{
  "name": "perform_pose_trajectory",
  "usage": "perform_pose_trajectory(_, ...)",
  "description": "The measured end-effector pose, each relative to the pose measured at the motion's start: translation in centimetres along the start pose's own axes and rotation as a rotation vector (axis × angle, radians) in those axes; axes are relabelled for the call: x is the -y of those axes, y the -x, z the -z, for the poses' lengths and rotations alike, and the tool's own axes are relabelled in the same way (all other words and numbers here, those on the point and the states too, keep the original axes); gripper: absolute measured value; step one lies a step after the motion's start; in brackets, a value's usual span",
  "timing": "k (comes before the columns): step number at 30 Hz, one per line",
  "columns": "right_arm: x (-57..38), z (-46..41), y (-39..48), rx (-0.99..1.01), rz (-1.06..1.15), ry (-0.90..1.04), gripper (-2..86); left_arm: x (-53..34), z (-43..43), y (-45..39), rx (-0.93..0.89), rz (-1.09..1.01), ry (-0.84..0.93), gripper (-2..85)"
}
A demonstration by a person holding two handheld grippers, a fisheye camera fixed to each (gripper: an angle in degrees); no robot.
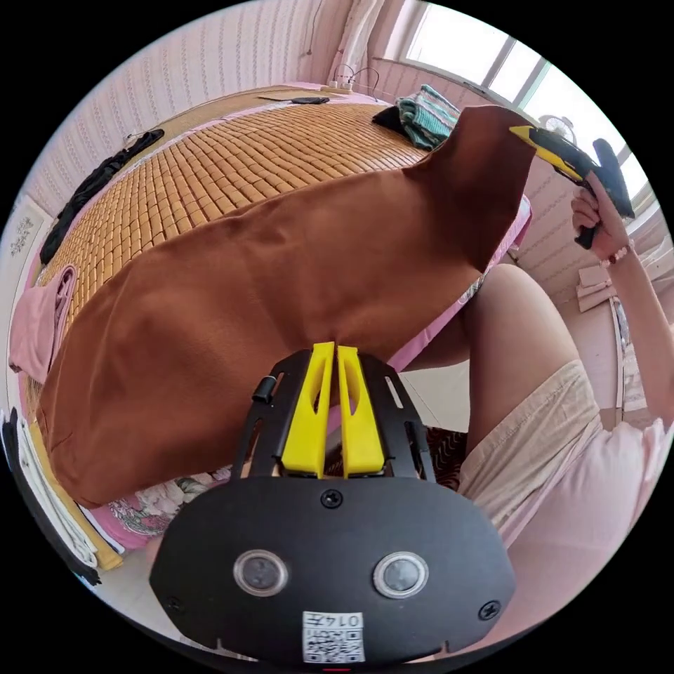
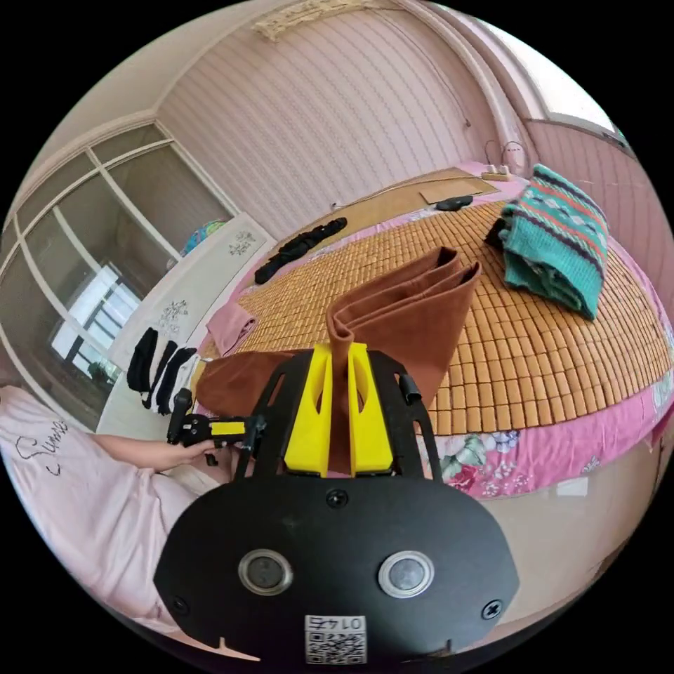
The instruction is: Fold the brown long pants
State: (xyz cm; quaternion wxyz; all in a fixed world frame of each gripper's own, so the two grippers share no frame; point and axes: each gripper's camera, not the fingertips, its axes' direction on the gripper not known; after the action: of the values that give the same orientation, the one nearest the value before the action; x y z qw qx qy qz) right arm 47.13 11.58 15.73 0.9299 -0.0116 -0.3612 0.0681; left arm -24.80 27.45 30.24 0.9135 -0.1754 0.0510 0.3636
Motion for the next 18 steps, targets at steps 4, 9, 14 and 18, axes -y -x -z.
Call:
perform_pose_trajectory(4, -2.6, -10.3, 10.5, 0.155, 0.257, 0.324, 5.7, -1.8, 3.2, 3.1, 0.039, 0.136, -0.077, 0.3)
perform_pose_trajectory(9, -8.3, -20.0, 12.6, 0.179, 0.227, 0.678, 6.0, -5.8, 4.6, 7.8, 0.049, 0.304, -0.072, 2.3)
perform_pose_trajectory(14, -9.4, -20.8, 15.2, -0.037, 0.337, 0.627, 8.8, -5.5, 3.9, 8.2, -0.031, 0.311, -0.086, 3.9)
perform_pose_trajectory(18, -10.9, -24.0, 17.2, -0.077, 0.425, 0.723, 12.7, -1.9, 3.1, 6.8, -0.043, 0.226, -0.120, 5.9)
